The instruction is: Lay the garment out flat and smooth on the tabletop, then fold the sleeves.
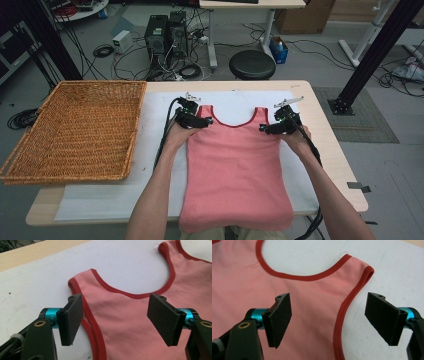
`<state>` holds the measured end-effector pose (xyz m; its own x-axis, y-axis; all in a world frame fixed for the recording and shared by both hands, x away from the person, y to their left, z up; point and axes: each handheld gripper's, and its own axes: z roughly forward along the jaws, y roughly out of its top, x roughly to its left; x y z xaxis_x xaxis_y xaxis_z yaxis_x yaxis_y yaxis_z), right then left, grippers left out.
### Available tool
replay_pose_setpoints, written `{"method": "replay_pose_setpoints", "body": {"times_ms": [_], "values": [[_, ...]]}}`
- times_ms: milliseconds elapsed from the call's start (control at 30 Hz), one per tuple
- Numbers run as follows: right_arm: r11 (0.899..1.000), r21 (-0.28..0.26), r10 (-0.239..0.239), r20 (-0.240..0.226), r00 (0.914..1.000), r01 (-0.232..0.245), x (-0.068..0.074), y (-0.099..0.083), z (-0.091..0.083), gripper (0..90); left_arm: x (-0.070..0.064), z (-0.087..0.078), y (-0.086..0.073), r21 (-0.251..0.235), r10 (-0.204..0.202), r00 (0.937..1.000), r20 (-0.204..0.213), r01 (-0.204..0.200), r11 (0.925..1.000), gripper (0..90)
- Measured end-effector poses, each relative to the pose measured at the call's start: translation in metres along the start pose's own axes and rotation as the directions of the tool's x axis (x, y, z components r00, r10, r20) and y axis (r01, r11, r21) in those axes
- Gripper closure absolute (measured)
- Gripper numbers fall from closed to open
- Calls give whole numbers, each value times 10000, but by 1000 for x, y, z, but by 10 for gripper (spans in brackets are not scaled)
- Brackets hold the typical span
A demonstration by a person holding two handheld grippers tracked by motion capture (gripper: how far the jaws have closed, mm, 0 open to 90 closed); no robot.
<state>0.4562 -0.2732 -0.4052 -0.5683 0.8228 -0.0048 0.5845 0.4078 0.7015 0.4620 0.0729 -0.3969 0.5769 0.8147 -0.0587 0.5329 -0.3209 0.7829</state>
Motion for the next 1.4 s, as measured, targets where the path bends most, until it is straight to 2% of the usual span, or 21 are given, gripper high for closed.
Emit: {"method": "replay_pose_setpoints", "body": {"times_ms": [200, 300, 500, 733, 800, 833, 900, 1000, 1067, 1133, 1400], "values": [[9994, -165, 319, -42, 9995, -319, 1, -16, -12, 212, -6, -12, -6, 16, 333, 9994, 119, -333, 9994, 289], [9987, -406, 316, 83, 9995, -312, 2, -22, -16, 213, -8, -17, -11, -51, 329, 9993, 154, -328, 9994, 289], [9986, -393, 358, 76, 9993, -355, 7, -31, -21, 213, -11, -23, -18, -119, 321, 9995, 81, -320, 9994, 289], [9984, -405, 406, 1, 9992, -405, 10, -36, -23, 214, -14, -27, -19, -171, 379, 9992, 81, -378, 9991, 289], [9979, -408, 498, -52, 9987, -499, 11, -36, -23, 213, -14, -25, -21, 54, 322, 9995, 8, -322, 9995, 289], [9979, -403, 500, -63, 9987, -502, 11, -37, -22, 213, -15, -25, -22, 160, 420, 9991, -35, -419, 9990, 289], [9981, -346, 516, -34, 9987, -517, 13, -38, -22, 213, -16, -26, -22, 118, 443, 9990, -4, -443, 9989, 289], [9981, -410, 451, -48, 9990, -453, 15, -38, -24, 213, -18, -30, -19, -209, 518, 9986, 133, -516, 9985, 290], [9981, -424, 446, -59, 9990, -449, 16, -38, -25, 213, -17, -31, -18, -198, 473, 9987, 195, -469, 9987, 290], [9981, -448, 423, -123, 9990, -429, 17, -38, -26, 213, -15, -30, -17, -51, 402, 9987, 327, -401, 9992, 292], [9977, -522, 432, -125, 9990, -438, 18, -38, -29, 213, -4, -13, 3, 398, 819, 9964, 201, -827, 9958, 292]]}}
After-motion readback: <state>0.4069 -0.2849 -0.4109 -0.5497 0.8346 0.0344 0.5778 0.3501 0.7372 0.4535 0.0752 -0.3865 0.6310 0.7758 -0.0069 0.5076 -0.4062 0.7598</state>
